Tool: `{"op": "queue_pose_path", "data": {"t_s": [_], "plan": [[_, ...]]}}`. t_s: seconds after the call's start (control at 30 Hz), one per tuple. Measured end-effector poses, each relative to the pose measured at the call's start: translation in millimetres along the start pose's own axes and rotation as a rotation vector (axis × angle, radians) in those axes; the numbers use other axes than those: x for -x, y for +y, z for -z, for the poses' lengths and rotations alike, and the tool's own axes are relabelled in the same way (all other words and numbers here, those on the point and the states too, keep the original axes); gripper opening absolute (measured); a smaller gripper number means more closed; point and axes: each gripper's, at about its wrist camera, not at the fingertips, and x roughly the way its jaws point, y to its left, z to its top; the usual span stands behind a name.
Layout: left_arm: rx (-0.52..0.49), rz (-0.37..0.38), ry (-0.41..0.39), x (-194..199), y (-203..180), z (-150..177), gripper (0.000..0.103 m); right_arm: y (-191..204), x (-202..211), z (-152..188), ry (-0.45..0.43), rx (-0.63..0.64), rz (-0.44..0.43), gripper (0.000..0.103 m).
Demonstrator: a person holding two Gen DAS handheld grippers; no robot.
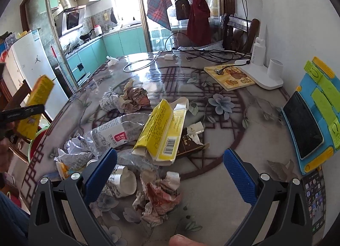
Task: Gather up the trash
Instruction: 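Grasp the yellow-orange iced tea carton with the left tool while the right tool grasps the yellow snack box, then carry the iced tea carton and yellow box toward the red bucket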
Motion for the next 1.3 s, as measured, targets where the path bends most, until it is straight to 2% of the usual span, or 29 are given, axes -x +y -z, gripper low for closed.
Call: {"op": "queue_pose_path", "data": {"t_s": [0.13,0.27,0.33,0.47,0.7,0.77,0.8,0.83,1.03,1.13,1.3], "plan": [[0.022,0.020,-0.066,31,8,15,0.057,-3,-41,-26,0.063,0.001,0.010,0.097],[0.016,0.018,-0.119,47,13,28,0.057,-15,-84,-41,0.173,-0.042,-0.047,0.097],[0.031,0.032,-0.116,44,17,31,0.057,-19,-98,-44,0.205,-0.052,-0.036,0.097],[0.053,0.052,-0.106,44,26,36,0.057,-22,-121,-49,0.266,-0.067,-0.096,0.097],[0.064,0.062,-0.128,51,31,38,0.057,-5,-143,-46,0.345,-0.012,-0.130,0.096],[0.060,0.059,-0.129,51,31,39,0.057,-3,-143,-45,0.353,-0.010,-0.129,0.090],[0.055,0.053,-0.132,52,31,40,0.057,-2,-143,-44,0.360,-0.006,-0.128,0.075],[0.053,0.051,-0.134,52,31,40,0.057,0,-143,-42,0.363,0.001,-0.129,0.068],[0.044,0.042,-0.139,54,27,39,0.057,19,-128,-44,0.306,0.090,-0.076,0.048],[0.056,0.035,-0.144,55,30,37,0.057,28,-115,-47,0.269,0.134,-0.049,0.042],[0.079,0.019,-0.152,57,38,37,0.057,39,-92,-56,0.200,0.173,0.009,0.039]]}}
